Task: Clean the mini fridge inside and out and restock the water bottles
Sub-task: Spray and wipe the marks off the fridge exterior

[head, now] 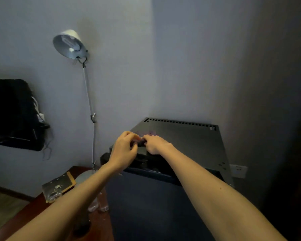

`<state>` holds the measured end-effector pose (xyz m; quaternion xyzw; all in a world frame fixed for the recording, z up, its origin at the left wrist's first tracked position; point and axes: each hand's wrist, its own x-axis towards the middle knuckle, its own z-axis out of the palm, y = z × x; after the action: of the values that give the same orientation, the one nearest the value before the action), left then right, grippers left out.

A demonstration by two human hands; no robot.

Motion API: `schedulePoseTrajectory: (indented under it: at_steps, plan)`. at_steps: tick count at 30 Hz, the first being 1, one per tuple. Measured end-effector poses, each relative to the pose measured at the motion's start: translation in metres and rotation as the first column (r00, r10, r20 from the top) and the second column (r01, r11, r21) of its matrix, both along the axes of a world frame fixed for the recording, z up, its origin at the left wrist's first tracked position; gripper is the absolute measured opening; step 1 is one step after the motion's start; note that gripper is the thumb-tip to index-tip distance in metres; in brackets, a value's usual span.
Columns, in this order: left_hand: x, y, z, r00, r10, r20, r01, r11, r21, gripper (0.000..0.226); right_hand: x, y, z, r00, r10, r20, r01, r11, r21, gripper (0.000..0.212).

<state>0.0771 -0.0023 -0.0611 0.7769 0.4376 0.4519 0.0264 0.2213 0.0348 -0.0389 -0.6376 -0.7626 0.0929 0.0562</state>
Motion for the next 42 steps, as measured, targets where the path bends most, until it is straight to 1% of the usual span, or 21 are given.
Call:
schedulePoseTrajectory:
  at_steps: [4,7,11,13,15,18,19,20,22,24,25,26,28,30,32,36,38,41,42]
  plan:
    - [0.074,0.003,0.008,0.987,-0.158,-0.038,0.158,0.987,0.000,0.022,0.063,-0.025,0.003,0.989,-0.139,-0.056,0.140,0.990,0.022,0.044]
    - [0.124,0.000,0.007,0.967,-0.251,-0.052,0.251,0.968,-0.004,0.022,0.119,-0.046,0.002,0.966,-0.244,-0.089,0.249,0.967,0.056,0.041]
    - [0.169,-0.010,-0.002,0.940,-0.321,-0.113,0.321,0.947,-0.025,0.020,0.182,-0.065,-0.005,0.932,-0.316,-0.175,0.337,0.935,0.107,0.042]
    - [0.184,-0.014,-0.003,0.935,-0.325,-0.139,0.321,0.946,-0.053,0.019,0.205,-0.067,-0.007,0.924,-0.327,-0.200,0.355,0.926,0.129,0.041]
    - [0.195,-0.014,-0.001,0.944,-0.301,-0.136,0.294,0.953,-0.067,0.019,0.221,-0.063,-0.006,0.924,-0.320,-0.209,0.351,0.927,0.133,0.038]
    - [0.204,-0.016,0.001,0.969,-0.214,-0.124,0.210,0.977,-0.046,0.017,0.234,-0.045,-0.009,0.937,-0.249,-0.245,0.283,0.952,0.114,0.023]
    - [0.207,-0.019,0.000,0.977,-0.177,-0.118,0.173,0.984,-0.040,0.017,0.238,-0.040,-0.012,0.937,-0.212,-0.277,0.249,0.962,0.107,0.022]
    - [0.210,-0.022,-0.002,0.983,-0.143,-0.117,0.140,0.990,-0.033,0.017,0.243,-0.033,-0.017,0.928,-0.168,-0.332,0.210,0.973,0.095,0.025]
    - [0.215,-0.031,-0.009,0.983,-0.104,-0.150,0.101,0.994,-0.029,0.015,0.252,-0.026,-0.030,0.902,-0.070,-0.426,0.115,0.990,0.080,0.041]
    - [0.219,-0.038,-0.014,0.978,-0.077,-0.196,0.072,0.997,-0.032,0.014,0.258,-0.027,-0.040,0.865,0.010,-0.501,0.059,0.991,0.120,0.049]
    - [0.221,-0.042,-0.015,0.980,-0.051,-0.194,0.047,0.999,-0.026,0.013,0.260,-0.031,-0.043,0.825,0.031,-0.564,0.066,0.986,0.151,0.048]
    - [0.224,-0.046,-0.015,0.984,-0.023,-0.178,0.020,1.000,-0.016,0.012,0.261,-0.036,-0.047,0.756,0.052,-0.652,0.082,0.981,0.173,0.046]
    - [0.229,-0.056,-0.014,0.988,0.021,-0.152,-0.020,1.000,0.007,0.012,0.257,-0.054,-0.057,0.563,0.072,-0.823,0.128,0.976,0.174,0.044]
    - [0.235,-0.066,-0.014,0.987,0.038,-0.159,-0.038,0.999,0.005,0.016,0.249,-0.076,-0.074,0.359,0.123,-0.925,0.167,0.967,0.193,0.047]
    - [0.240,-0.073,-0.014,0.982,0.051,-0.183,-0.055,0.998,-0.021,0.024,0.236,-0.097,-0.098,0.193,0.172,-0.966,0.197,0.958,0.210,0.054]
    - [0.247,-0.078,-0.013,0.968,0.050,-0.246,-0.062,0.997,-0.041,0.032,0.200,-0.140,-0.142,-0.117,0.103,-0.988,0.210,0.975,0.077,0.062]
    - [0.250,-0.078,-0.012,0.960,0.046,-0.275,-0.059,0.998,-0.039,0.031,0.189,-0.156,-0.151,-0.204,0.059,-0.977,0.212,0.977,0.015,0.068]
    - [0.256,-0.070,-0.012,0.949,0.039,-0.314,-0.049,0.999,-0.022,0.024,0.186,-0.159,-0.151,-0.272,0.051,-0.961,0.218,0.976,-0.011,0.070]
    - [0.257,-0.067,-0.012,0.946,0.036,-0.321,-0.046,0.999,-0.024,0.024,0.187,-0.155,-0.147,-0.283,0.072,-0.956,0.219,0.976,0.008,0.071]
